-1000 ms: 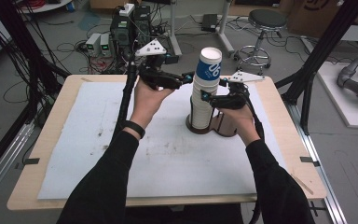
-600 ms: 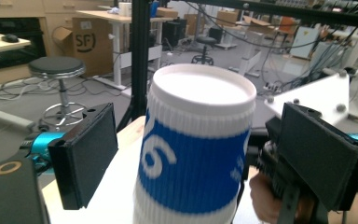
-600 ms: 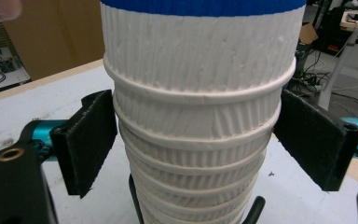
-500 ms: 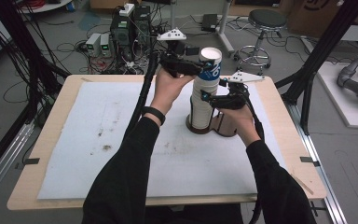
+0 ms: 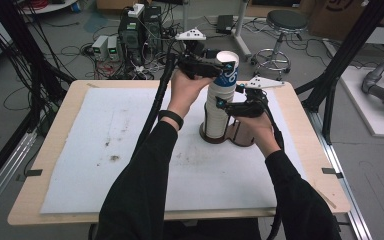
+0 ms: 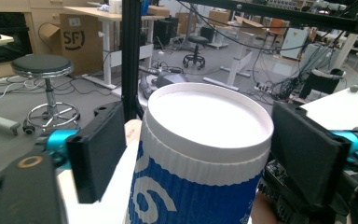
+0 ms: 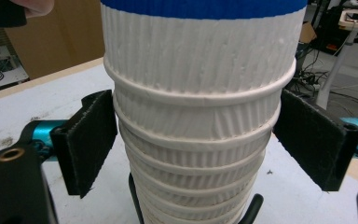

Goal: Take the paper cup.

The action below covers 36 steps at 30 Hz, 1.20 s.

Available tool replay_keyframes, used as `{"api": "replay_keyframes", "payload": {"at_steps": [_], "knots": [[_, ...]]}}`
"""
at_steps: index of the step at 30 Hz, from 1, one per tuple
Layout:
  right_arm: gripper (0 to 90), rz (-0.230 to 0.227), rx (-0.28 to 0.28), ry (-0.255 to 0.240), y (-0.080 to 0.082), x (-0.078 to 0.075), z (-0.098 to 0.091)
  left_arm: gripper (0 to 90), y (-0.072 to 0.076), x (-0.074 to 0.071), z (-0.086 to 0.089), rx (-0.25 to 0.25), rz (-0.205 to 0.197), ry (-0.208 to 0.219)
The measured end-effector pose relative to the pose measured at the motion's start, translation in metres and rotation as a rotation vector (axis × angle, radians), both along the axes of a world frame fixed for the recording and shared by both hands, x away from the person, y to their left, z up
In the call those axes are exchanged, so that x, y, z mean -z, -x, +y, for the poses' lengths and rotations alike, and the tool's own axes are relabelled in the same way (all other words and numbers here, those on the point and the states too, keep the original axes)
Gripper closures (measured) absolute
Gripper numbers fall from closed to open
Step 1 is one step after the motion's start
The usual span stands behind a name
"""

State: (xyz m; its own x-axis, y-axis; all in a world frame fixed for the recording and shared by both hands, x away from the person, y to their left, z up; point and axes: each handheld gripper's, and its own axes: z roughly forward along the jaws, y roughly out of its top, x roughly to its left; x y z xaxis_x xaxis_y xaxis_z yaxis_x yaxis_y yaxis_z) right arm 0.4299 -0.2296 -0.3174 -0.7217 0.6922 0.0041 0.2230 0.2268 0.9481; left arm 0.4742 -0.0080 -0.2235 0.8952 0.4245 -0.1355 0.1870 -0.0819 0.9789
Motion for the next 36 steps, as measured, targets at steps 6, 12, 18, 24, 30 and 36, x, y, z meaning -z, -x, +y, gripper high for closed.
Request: {"api": "replay_keyframes", "payload": {"at_steps": [6, 12, 18, 24, 30, 36], "knots": [[14.3, 0.002, 0.004, 0.001, 0.001, 0.000, 0.000, 28.7, 0.000, -0.001, 0.000, 0.020, -0.014, -0.010], [14.3, -0.001, 0.006, 0.003, 0.001, 0.000, 0.000, 29.1, 0.001, -0.003, -0.001, 0.019, -0.032, -0.028], [14.3, 0.000, 0.007, 0.004, 0.001, 0.000, 0.000, 29.4, 0.001, -0.006, -0.001, 0.017, -0.041, -0.028], [14.3, -0.001, 0.010, 0.003, 0.001, 0.000, 0.001, 29.4, 0.004, -0.019, -0.001, 0.011, -0.065, -0.019], [14.3, 0.000, 0.010, 0.003, 0.001, 0.000, 0.001, 29.4, 0.009, -0.035, 0.000, 0.005, -0.097, -0.013], [14.3, 0.000, 0.011, 0.003, 0.001, 0.000, 0.001, 29.4, 0.017, -0.053, 0.004, -0.010, -0.140, 0.005]]}}
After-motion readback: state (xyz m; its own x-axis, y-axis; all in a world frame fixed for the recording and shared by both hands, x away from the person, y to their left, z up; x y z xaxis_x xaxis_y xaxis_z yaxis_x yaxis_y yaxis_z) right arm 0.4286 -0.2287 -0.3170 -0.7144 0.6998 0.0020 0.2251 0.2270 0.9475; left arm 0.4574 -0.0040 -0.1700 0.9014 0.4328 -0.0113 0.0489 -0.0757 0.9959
